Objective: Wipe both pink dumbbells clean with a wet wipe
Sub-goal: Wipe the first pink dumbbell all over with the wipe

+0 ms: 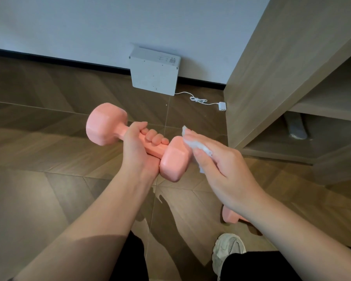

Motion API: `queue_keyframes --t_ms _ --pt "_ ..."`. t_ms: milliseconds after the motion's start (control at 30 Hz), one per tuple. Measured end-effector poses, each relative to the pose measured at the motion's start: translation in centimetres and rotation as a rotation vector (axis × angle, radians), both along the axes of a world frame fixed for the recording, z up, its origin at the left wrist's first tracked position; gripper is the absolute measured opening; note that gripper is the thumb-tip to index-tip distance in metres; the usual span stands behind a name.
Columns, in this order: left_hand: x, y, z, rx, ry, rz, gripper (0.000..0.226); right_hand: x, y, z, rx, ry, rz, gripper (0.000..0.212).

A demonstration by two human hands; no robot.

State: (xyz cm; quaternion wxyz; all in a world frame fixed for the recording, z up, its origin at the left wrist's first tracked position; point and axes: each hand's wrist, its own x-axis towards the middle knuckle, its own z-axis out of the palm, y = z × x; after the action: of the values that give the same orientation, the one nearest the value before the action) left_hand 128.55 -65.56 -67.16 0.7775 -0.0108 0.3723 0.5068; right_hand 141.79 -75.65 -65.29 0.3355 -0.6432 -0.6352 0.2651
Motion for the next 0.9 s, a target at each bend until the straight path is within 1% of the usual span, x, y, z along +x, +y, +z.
queue_keyframes --t_ms 133,233,300,400,433,500,567,667,700,733,833,900 --pt "0.0 -0.1 -0.1 0.062 0.086 -0.075 0.031 0.1 0.2 0.1 -0.248 0.073 -0.002 0.039" --pt "0.0 0.1 0.1 0.088 0.145 -0.132 0.032 -0.5 -0.4 0.3 -0.184 0.027 0.065 0.041" --pt "-0.1 0.2 0.0 0.092 0.163 -0.14 0.033 -0.9 -0.5 0.1 -0.174 -0.037 0.083 0.046" --pt "-0.1 0.2 0.0 0.085 0.171 -0.142 0.033 -0.8 0.1 -0.1 -0.193 -0.202 -0.024 0.049" --pt "-0.1 0.2 0.1 0.082 0.163 -0.139 0.033 -0.9 0.2 0.1 -0.156 -0.219 -0.05 0.048" --pt "-0.3 0.3 0.1 0.075 0.147 -0.126 0.032 -1.5 -0.1 0.1 -0.097 -0.188 -0.036 0.047" --pt "-0.6 0.2 0.2 0.067 0.145 -0.118 0.032 -1.9 -0.3 -0.3 -0.149 -0.128 -0.014 0.045" --pt "-0.9 0.0 0.1 0.059 0.165 -0.16 0.034 -2.0 0.5 -0.6 -0.269 0.05 -0.066 0.042" --pt "-1.0 0.0 0.2 0.057 0.181 -0.182 0.035 -2.0 0.4 -0.5 -0.281 0.089 -0.074 0.041" --pt "-1.0 0.0 0.2 0.057 0.2 -0.197 0.036 -2.2 0.1 -0.4 -0.255 0.082 -0.06 0.041" --pt "-1.1 0.2 0.2 0.051 0.229 -0.185 0.036 -2.7 -0.8 -0.4 -0.168 -0.025 0.027 0.047" --pt "-1.0 0.1 0.2 0.052 0.227 -0.188 0.035 -2.4 -0.5 -0.8 -0.18 -0.014 -0.001 0.045"
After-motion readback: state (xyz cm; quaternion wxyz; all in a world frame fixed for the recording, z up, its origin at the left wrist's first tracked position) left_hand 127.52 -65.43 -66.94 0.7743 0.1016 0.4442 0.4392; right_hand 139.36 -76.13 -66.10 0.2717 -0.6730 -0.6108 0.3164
